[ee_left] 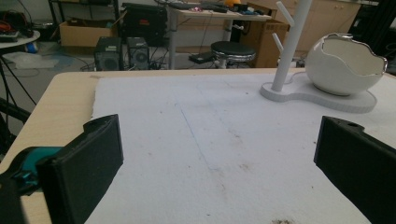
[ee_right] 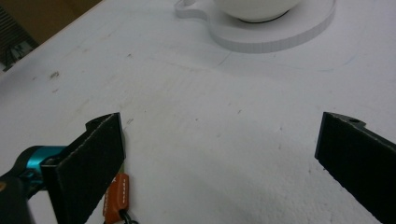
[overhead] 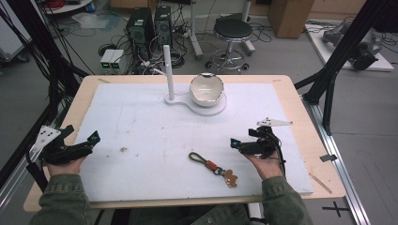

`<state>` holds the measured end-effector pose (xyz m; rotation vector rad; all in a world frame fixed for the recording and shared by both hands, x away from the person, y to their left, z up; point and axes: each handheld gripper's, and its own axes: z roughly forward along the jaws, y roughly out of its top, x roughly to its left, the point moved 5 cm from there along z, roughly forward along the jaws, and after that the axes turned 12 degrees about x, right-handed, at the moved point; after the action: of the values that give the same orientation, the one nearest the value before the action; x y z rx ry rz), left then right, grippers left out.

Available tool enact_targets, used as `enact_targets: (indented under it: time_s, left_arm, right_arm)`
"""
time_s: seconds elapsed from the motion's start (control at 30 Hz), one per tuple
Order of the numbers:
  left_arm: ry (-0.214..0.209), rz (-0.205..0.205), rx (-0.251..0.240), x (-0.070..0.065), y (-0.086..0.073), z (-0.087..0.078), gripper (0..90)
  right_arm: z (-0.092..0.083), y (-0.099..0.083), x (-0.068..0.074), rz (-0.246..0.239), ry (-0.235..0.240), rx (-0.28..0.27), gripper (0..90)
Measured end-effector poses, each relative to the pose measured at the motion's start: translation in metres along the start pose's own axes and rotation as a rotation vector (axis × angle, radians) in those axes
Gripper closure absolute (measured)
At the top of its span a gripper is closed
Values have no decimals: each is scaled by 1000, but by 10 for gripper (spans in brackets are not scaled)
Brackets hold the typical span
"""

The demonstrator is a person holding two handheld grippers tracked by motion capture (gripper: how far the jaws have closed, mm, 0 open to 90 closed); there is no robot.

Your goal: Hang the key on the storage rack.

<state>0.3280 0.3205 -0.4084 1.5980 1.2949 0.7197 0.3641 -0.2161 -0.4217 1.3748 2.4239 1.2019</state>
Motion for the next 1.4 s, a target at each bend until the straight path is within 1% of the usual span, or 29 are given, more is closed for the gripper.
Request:
enact_targets:
  time_s: [0.07, 0.13, 0.2, 0.23, 0.27, 0.4, 0.43, 0.5, 0.57, 0.63, 0.7, 0.93, 1.0, 1.17, 1.23, 1.33, 1.37, 1.4]
  left_arm:
    - [0, 0, 1, 0, 0, 0, 18]
    - [0, 1, 0, 0, 0, 0, 18]
    - [0, 0, 0, 0, 0, 0, 18]
    - [0, 0, 0, 0, 0, 0, 18]
    - [1, 1, 0, 0, 0, 0, 18]
    - [0, 0, 0, 0, 0, 0, 18]
    - [-2, 0, 0, 0, 0, 0, 18]
    - [-2, 0, -1, 0, 0, 0, 18]
    - [-3, 0, 0, 0, 0, 0, 18]
    - [-3, 0, 1, 0, 0, 0, 18]
    - [-3, -1, 0, 0, 0, 0, 17]
    - [-6, -1, 0, -1, 0, 1, 18]
    - [-7, 0, 0, -1, 0, 1, 18]
    - [-11, 5, 8, -1, -1, 1, 18]
    - [-13, 4, 9, -1, -1, 1, 18]
    - [-14, 4, 8, -1, -1, 2, 18]
    - [-16, 6, 10, -1, -1, 2, 18]
    - [-16, 6, 10, -1, -1, 2, 18]
  right_arm:
    - [1, 0, 2, -1, 3, 9, 7]
    - [4, 0, 4, -20, 4, 24, 7]
    - [7, 0, 8, -28, 9, 41, 7]
    - [9, -1, 11, -38, 18, 65, 7]
    - [10, -1, 12, -38, 21, 71, 7]
    - [16, -1, 18, -65, 38, 104, 7]
    - [18, -1, 20, -63, 40, 115, 7]
    - [22, -1, 24, -76, 44, 139, 7]
    - [25, -2, 26, -92, 34, 163, 7]
    - [28, -3, 29, -105, 37, 184, 7]
    - [32, -5, 32, -106, 43, 216, 7]
    - [45, -11, 42, -156, 37, 311, 7]
    - [47, -12, 44, -178, 22, 330, 7]
    - [54, -16, 51, -200, 15, 368, 13]
    - [55, -17, 52, -215, 22, 381, 47]
    - [56, -18, 54, -222, 21, 389, 55]
    - [57, -19, 56, -231, 15, 400, 91]
    - [57, -19, 56, -231, 15, 400, 91]
